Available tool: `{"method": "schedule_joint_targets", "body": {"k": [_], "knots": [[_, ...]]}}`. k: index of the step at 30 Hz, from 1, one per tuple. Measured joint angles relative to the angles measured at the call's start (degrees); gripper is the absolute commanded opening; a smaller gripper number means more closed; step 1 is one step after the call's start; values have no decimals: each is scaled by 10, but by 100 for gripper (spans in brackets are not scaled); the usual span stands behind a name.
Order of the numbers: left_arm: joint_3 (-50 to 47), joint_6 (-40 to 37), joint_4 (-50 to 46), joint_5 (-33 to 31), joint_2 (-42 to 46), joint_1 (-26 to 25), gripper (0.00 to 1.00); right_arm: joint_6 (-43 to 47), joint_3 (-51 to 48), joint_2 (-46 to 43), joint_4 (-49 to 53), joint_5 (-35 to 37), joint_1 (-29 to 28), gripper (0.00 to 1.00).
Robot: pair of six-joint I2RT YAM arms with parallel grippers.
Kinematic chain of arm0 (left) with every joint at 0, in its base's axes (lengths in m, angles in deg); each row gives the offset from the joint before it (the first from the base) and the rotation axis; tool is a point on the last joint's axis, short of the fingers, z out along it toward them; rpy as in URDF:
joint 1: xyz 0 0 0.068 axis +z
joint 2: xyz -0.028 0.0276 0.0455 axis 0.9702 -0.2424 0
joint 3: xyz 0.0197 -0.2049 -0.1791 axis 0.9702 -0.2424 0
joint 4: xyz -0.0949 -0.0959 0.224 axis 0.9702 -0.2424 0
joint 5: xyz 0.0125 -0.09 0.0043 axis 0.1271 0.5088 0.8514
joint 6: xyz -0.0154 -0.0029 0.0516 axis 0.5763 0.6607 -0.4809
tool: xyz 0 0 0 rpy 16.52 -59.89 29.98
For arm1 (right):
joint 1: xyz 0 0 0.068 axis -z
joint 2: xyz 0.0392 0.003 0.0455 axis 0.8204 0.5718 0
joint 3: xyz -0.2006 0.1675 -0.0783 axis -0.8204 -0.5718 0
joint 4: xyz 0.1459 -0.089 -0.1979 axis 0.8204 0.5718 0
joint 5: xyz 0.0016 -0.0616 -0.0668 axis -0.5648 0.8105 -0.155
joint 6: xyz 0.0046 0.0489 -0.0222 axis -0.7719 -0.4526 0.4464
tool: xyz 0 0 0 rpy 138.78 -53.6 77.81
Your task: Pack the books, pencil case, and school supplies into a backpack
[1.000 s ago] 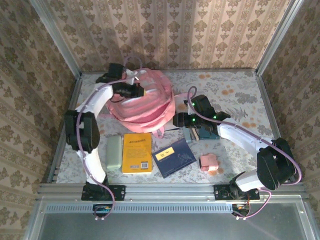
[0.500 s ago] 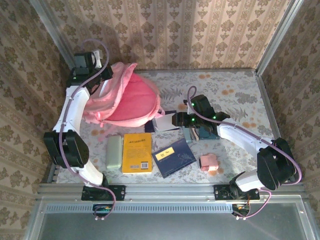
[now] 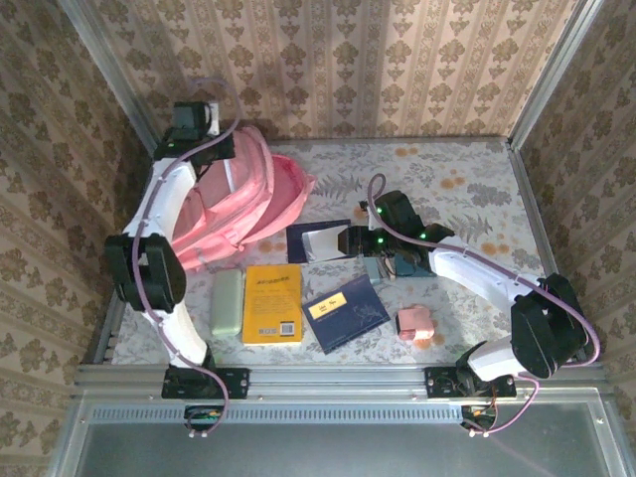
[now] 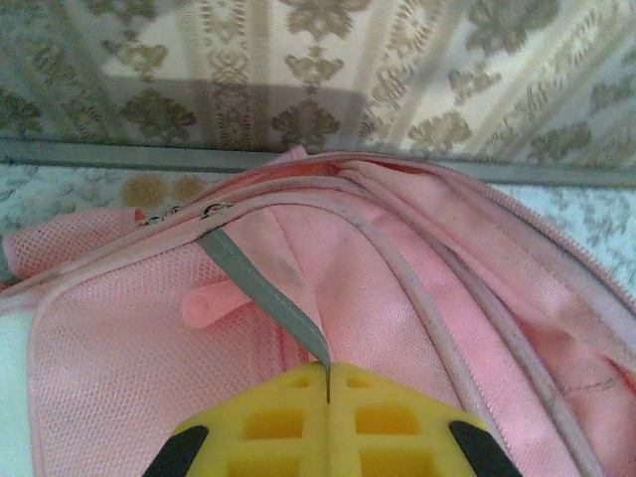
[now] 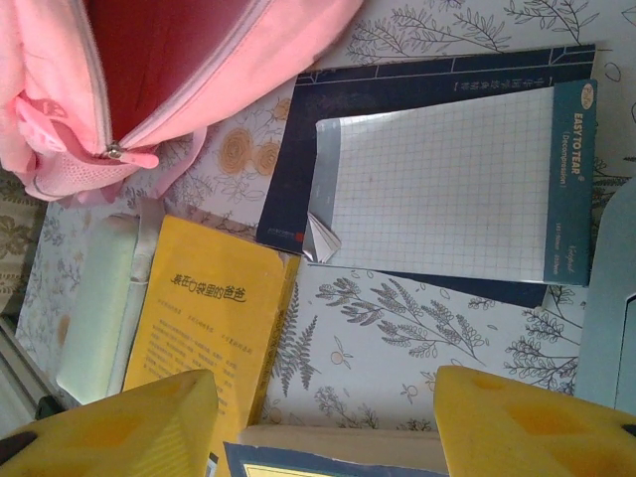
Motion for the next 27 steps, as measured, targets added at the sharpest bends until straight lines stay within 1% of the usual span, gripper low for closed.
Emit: {"method": "schedule_joint_targets", "body": {"k": [4, 5, 7, 8, 10, 13, 16, 18, 24, 25, 27], "knots": [[22, -38, -10, -15, -22, -32, 0, 0, 0, 2, 0, 1, 0, 61], [24, -42, -13, -15, -24, -36, 6, 0, 0, 2, 0, 3, 0, 61], [31, -44, -25, -15, -29, -40, 26, 3, 0, 2, 1, 11, -1, 61], [37, -44, -32, -15, -31, -40, 34, 6, 0, 2, 3, 17, -1, 61], [45, -38, -38, -15, -32, -38, 44, 15, 0, 2, 12, 31, -3, 61], [53, -23, -43, -16, -31, -37, 55, 29, 0, 2, 33, 58, -3, 61], [43, -2, -47, -18, -18, -35, 58, 39, 1, 0, 57, 91, -4, 61], [18, 18, -49, -20, 9, -35, 59, 44, 1, -2, 72, 113, -6, 61], [-87, 94, -78, -17, 152, -37, 62, 45, 1, -44, 120, 173, -25, 61], [-108, 106, -84, -10, 178, -38, 66, 45, 1, -51, 128, 181, -30, 61], [-154, 127, -97, -4, 224, -42, 78, 45, 0, -63, 141, 195, -40, 62]]}}
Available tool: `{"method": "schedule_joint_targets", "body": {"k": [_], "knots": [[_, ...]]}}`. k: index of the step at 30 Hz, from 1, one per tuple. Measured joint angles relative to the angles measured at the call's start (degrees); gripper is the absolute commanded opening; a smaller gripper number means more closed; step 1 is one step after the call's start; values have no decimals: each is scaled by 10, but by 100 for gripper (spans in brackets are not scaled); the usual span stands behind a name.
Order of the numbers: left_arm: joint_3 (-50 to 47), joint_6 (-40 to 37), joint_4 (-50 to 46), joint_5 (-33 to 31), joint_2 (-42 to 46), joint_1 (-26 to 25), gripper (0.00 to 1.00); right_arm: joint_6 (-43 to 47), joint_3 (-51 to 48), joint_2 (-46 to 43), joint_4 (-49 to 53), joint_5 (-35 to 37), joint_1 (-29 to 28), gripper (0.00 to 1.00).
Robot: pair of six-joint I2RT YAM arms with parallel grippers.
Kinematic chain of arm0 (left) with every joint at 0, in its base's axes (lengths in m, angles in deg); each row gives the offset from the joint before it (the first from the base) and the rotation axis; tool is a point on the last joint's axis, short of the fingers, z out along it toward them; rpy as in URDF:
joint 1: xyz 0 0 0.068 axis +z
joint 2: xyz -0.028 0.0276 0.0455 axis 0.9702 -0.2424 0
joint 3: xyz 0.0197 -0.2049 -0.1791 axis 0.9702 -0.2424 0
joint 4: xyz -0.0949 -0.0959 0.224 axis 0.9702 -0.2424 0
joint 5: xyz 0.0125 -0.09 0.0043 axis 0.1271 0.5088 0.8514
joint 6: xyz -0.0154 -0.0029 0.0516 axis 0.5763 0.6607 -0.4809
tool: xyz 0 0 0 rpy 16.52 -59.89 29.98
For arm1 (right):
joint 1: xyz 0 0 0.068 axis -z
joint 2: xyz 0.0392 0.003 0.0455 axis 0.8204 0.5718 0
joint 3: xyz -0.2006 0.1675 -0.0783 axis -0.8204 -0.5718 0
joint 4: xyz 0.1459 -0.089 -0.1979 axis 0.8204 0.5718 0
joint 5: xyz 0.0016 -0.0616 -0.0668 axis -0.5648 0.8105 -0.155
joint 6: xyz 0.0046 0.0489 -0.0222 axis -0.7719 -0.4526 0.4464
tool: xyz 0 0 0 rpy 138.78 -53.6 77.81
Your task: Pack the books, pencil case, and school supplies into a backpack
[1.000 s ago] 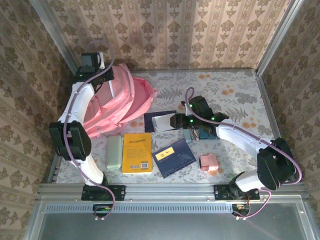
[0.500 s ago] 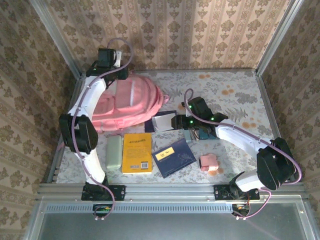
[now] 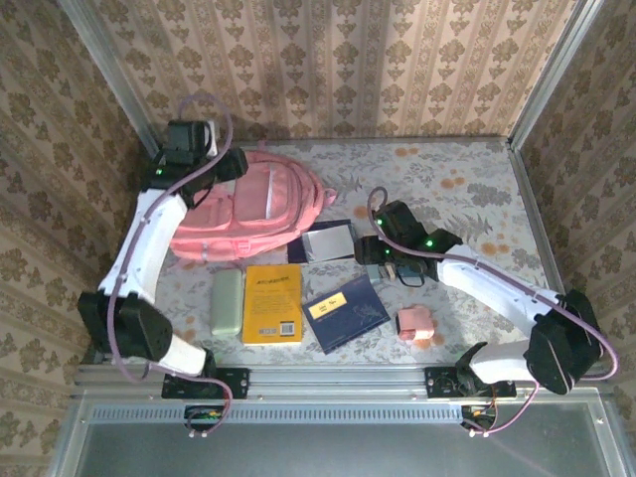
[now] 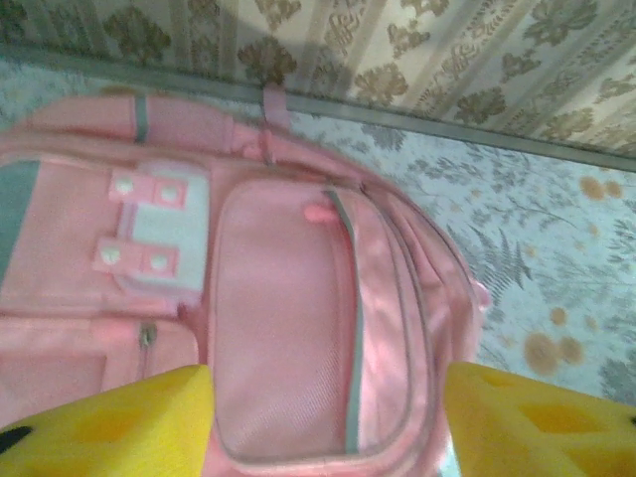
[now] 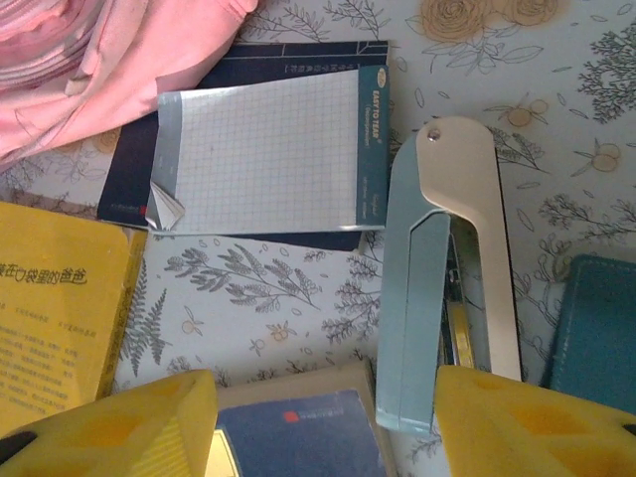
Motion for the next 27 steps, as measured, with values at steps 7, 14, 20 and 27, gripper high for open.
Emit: {"method": "schedule_joint_targets", "body": {"k": [7, 14, 20, 27], "knots": [[-219, 63, -92, -23, 145, -45, 100, -7, -41, -48, 15, 21, -33, 63], [-332, 116, -180, -58, 172, -61, 100, -20, -64, -49, 20, 18, -41, 64], [-374, 139, -173, -58, 139, -64, 100, -30, -64, -49, 4, 6, -42, 65], [-375, 139, -148, -74, 70, -63, 100, -35, -83, -50, -16, -5, -43, 65]]}}
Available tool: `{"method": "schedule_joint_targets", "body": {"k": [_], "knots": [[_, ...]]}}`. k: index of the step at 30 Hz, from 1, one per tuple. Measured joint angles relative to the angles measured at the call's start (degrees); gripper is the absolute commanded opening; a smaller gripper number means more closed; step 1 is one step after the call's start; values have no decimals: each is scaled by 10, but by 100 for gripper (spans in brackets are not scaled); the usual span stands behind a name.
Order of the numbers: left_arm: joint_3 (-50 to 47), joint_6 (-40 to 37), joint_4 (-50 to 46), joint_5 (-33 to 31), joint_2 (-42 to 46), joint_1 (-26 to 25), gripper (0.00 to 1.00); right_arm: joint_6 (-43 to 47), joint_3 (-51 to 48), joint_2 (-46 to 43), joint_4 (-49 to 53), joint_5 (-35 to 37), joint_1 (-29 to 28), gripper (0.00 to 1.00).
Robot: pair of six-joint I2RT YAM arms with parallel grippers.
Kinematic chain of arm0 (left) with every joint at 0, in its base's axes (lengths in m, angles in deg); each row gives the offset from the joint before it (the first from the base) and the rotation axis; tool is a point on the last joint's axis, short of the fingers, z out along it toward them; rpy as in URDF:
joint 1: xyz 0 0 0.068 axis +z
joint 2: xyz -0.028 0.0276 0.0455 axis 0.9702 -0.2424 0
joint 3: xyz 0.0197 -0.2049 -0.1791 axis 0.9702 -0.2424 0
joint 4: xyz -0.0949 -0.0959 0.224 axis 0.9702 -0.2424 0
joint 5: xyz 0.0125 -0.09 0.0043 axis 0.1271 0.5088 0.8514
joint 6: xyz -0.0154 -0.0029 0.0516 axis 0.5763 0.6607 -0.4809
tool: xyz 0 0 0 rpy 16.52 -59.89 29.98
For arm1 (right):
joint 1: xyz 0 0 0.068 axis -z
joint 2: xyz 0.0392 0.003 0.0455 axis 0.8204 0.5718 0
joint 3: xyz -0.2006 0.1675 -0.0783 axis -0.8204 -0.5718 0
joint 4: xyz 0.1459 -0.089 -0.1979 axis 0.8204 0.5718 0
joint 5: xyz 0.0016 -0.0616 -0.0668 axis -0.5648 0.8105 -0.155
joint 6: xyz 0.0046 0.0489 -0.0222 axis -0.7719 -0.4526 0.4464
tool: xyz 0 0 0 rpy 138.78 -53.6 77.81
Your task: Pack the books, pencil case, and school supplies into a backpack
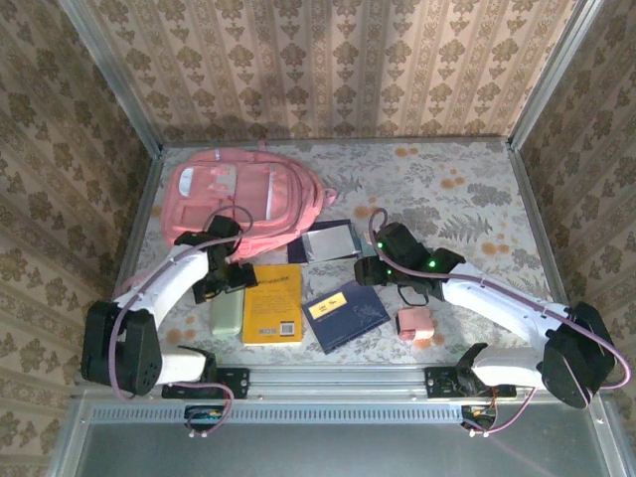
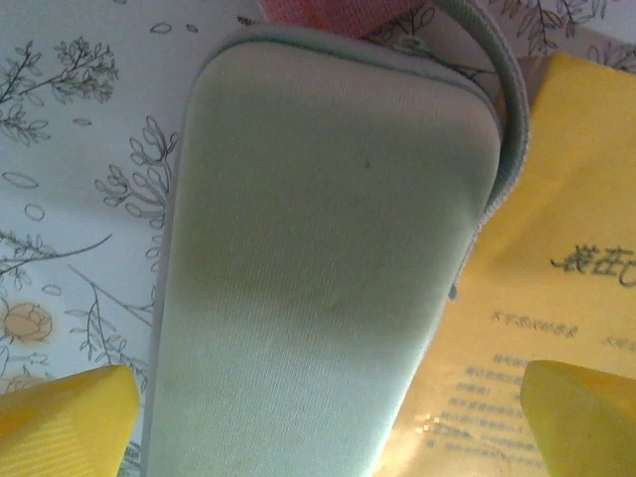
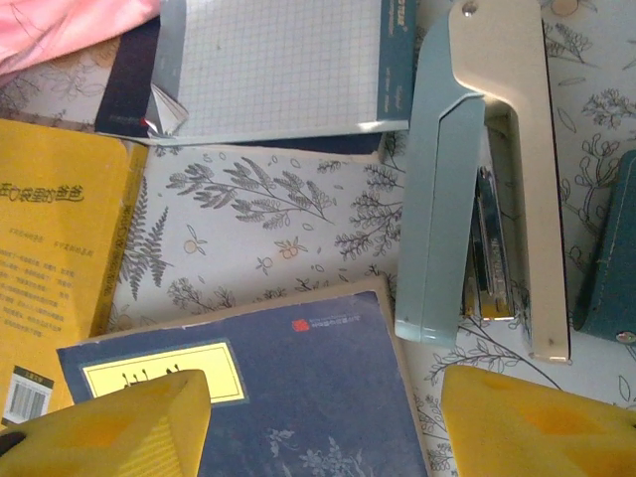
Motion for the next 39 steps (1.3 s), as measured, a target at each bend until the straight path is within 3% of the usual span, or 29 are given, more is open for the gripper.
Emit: {"method": "schedule_joint_targets", "body": {"k": [12, 19, 27, 34, 39], "knots": [[0, 4, 44, -4, -82, 28, 91, -3, -23, -5, -41, -15, 0, 65], [7, 8, 46, -4, -95, 35, 73, -2, -26, -17, -54, -17, 0, 65], [7, 8, 34, -8, -59, 39, 63, -3, -31, -31, -55, -17, 0, 64], [23, 6, -4, -16, 12, 49, 62, -13, -31, -31, -56, -34, 0, 65], [63, 10, -33, -12, 84, 47, 62, -21, -31, -31, -85, -85, 0, 68]]}}
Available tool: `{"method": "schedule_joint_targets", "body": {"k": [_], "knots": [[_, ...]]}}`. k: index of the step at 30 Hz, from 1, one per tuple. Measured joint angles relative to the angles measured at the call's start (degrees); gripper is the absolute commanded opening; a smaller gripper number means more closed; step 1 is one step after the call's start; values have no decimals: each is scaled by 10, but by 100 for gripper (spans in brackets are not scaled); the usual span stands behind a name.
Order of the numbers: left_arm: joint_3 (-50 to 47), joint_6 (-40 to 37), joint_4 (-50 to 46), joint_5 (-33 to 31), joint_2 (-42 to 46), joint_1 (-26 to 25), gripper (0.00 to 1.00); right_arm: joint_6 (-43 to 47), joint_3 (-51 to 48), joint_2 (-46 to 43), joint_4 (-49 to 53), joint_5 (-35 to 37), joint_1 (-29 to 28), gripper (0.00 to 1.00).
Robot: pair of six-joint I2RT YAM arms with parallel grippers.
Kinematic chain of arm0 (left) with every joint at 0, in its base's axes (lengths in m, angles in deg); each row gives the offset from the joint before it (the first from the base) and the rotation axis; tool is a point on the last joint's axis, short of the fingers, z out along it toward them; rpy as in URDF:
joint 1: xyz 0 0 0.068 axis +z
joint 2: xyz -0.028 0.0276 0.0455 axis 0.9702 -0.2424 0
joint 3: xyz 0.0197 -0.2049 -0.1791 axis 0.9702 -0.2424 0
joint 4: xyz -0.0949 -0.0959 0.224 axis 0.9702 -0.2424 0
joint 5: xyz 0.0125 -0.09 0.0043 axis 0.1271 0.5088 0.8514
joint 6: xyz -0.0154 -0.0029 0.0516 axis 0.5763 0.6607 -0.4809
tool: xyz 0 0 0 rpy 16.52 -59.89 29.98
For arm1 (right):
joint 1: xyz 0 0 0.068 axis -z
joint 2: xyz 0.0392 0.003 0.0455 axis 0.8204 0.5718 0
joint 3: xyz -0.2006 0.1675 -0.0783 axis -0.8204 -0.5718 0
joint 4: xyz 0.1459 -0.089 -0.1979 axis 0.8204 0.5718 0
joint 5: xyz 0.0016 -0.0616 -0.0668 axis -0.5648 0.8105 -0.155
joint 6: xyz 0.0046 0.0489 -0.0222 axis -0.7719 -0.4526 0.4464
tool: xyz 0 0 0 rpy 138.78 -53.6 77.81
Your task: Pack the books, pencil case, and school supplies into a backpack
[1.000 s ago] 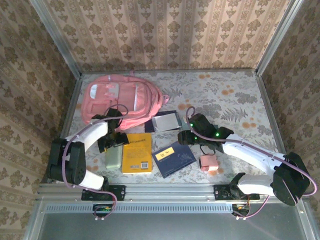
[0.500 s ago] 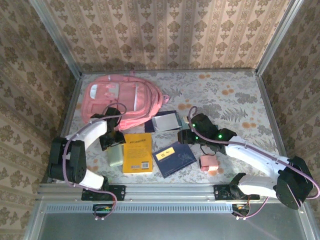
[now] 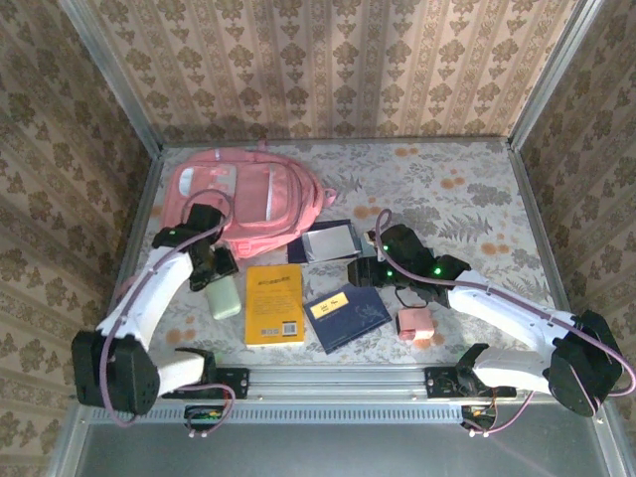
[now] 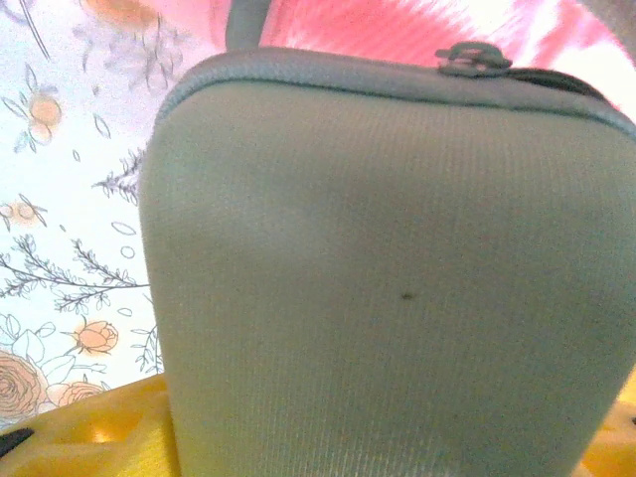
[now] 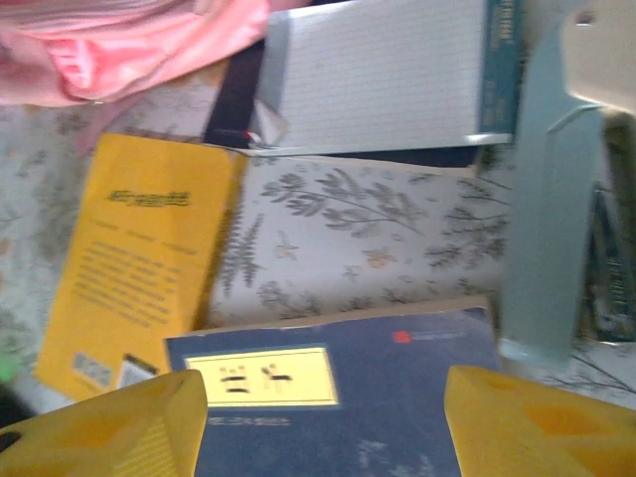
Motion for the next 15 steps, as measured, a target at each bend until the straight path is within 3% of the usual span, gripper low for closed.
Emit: {"method": "schedule_joint_targets", "body": {"k": [6, 11, 15], "knots": [[50, 57, 24, 37, 64, -51, 62, -33, 10, 27, -74, -87, -15, 75], [58, 129, 70, 67, 62, -111, 62, -63, 38, 61, -143, -137, -47, 91], [63, 176, 101, 78, 52, -141, 62, -81, 63, 88, -191, -163, -63, 94]]}}
